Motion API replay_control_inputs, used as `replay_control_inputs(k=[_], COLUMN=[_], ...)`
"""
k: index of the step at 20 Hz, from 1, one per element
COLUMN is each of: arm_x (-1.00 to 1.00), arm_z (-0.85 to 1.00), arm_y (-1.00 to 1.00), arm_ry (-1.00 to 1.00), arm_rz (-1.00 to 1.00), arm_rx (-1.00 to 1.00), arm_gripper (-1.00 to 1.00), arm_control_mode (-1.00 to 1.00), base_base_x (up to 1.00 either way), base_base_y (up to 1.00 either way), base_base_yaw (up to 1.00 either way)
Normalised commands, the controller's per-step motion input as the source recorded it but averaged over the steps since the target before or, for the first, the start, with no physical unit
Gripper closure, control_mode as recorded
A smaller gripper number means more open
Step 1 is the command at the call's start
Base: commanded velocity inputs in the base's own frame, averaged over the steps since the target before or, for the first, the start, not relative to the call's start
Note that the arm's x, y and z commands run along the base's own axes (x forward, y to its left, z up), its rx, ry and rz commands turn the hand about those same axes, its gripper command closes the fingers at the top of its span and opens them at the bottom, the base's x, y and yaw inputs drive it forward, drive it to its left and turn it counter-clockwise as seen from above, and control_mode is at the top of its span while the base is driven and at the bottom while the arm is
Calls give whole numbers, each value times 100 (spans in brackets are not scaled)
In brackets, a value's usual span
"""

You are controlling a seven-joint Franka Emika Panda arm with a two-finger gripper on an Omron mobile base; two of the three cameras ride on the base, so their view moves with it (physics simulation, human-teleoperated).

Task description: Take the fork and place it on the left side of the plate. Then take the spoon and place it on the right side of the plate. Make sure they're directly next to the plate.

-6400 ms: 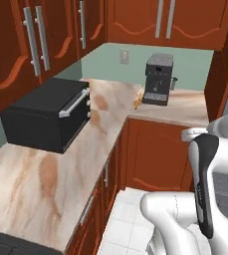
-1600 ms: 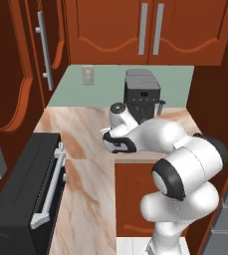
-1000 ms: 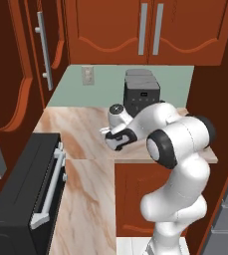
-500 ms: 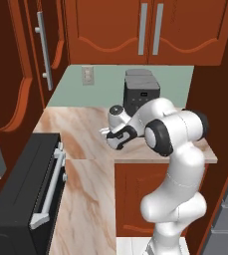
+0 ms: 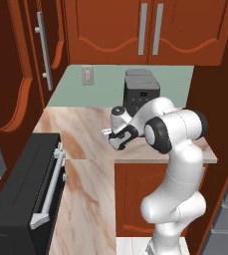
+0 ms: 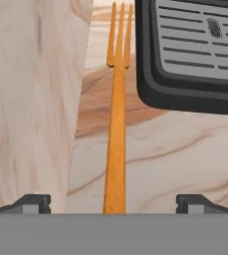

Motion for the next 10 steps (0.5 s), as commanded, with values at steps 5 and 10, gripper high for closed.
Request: replay_control_inputs(k=[5,10], arm_x=[6,21], arm_z=[-10,-18], arm_y=[-12,0], arm_ry=[0,0], arm_rz=[-6,-1], arm_rx=[0,0], arm_gripper=[-100,-100], arm_control_mode=[-100,-100], base_base_x=[0,0], base_base_y=[0,0], base_base_yaw=[0,0])
